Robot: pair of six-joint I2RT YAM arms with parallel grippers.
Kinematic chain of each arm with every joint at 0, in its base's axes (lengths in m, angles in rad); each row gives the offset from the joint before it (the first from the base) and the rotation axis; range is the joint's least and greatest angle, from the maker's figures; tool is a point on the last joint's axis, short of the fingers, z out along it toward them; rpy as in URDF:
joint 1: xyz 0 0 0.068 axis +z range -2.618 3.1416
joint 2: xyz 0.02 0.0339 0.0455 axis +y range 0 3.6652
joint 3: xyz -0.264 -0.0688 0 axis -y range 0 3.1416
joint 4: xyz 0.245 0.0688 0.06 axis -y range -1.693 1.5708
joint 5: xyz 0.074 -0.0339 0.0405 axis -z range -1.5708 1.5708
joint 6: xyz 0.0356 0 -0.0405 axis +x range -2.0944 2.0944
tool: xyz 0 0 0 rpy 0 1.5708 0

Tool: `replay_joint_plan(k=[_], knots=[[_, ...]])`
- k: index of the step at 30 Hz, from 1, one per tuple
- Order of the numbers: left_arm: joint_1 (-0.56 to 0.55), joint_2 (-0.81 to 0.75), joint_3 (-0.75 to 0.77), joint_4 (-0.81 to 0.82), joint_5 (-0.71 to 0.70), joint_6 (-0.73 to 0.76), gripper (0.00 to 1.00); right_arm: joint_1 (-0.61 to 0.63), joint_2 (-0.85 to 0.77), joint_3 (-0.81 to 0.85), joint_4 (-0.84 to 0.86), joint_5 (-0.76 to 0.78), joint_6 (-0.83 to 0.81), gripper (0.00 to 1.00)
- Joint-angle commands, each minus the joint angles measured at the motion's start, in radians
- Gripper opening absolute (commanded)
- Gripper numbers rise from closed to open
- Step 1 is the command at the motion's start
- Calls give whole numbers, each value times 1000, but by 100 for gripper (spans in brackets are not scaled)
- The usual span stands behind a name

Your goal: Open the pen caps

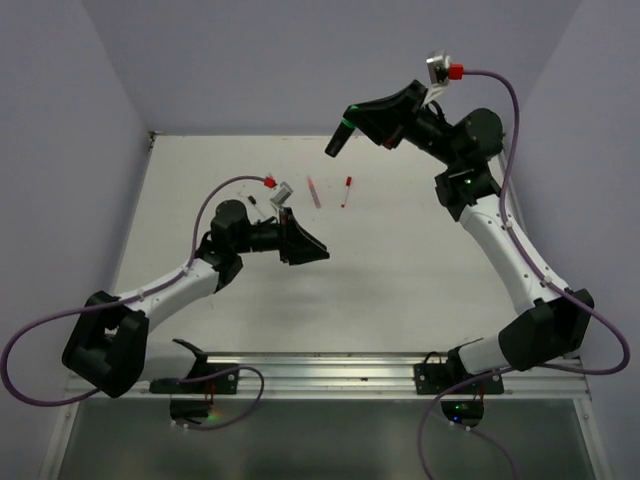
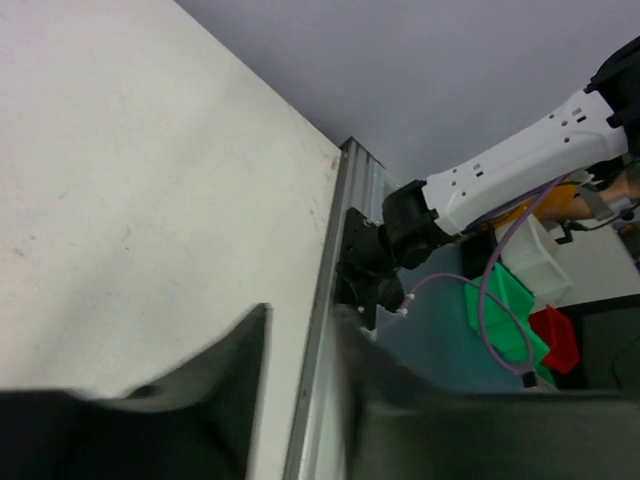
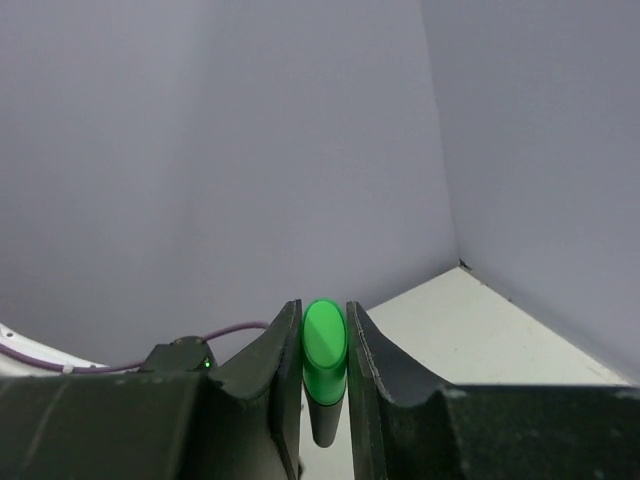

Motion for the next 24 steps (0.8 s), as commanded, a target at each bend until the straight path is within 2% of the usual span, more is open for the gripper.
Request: replay_joint_plan(k=[1,2,3,7,11,15,24], knots=[[45,-55,20,21,18,14,54,7,-38,-63,36,11,18,0],[52,-65,26,16,9,22,65,7,-53,-90,33,5,23,0],[61,-68,42,2,7,39,81,7,-59,-104,33,-7,32,0],[68,-71,97,-36,-8,80,99,7,-94,-161,-19,-30,17,0],[72,-34,150,-39,-10,96,100,15,-113,-227,-24,-70,42,0],[72,14,203,18,9,50,100,61,-111,-261,-31,-95,53,0],[70,66,259,64,16,15,85,136,-82,-325,33,-81,99,0]])
